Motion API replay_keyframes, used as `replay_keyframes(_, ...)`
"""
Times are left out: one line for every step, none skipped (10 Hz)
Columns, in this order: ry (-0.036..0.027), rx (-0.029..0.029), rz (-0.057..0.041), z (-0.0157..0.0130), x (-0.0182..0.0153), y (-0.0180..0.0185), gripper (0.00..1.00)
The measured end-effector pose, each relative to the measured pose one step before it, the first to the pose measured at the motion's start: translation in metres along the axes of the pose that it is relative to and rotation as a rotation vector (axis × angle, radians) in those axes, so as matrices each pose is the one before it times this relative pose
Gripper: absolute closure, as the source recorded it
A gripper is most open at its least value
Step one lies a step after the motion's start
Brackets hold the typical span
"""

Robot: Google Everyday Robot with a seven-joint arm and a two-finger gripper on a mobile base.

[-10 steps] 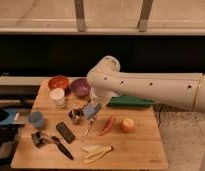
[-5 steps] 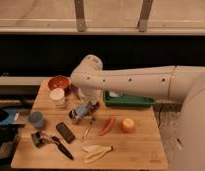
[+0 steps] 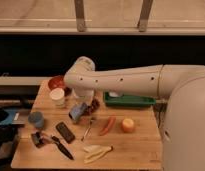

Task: Place sponge in metal cup

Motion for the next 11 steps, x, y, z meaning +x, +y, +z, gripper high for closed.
replay_keyframes(0.00014, -0.03950, -0.01311, 0.00300, -0.00476, 0.01003, 1.00)
replay_keyframes(0.00029, -0.02267, -0.00932, 0.00253, -0.00407, 0.00633, 1.00)
replay_keyframes(0.00175, -0.02184, -0.01451, 0.00394, -0.00532, 0.01014, 1.00)
replay_keyframes(0.00216, -0.01633, -0.01325, 0.00344, -0.00331, 0.00845, 1.00)
replay_keyframes(0.00409, -0.01109, -0.00669, 0.00350, -0.00127, 0.00188, 1.00)
replay_keyframes(0.00852, -0.01525, -0.00011, 0.00536, 0.00054, 0.00033, 1.00)
replay_keyframes(0.00776, -0.01264, -0.00009, 0.00456, 0.00063, 0.00095, 1.00)
replay_keyframes(0.01265, -0.02222, 0.00866, 0.00675, 0.00171, -0.00148, 1.00)
replay_keyframes(0.01112, -0.02051, 0.01713, 0.00534, 0.00262, -0.00588, 0.95)
replay_keyframes(0.00662, -0.01200, 0.01056, 0.00307, 0.00115, -0.00359, 0.87)
replay_keyframes(0.00625, -0.01267, 0.01442, 0.00314, 0.00030, -0.00419, 0.77)
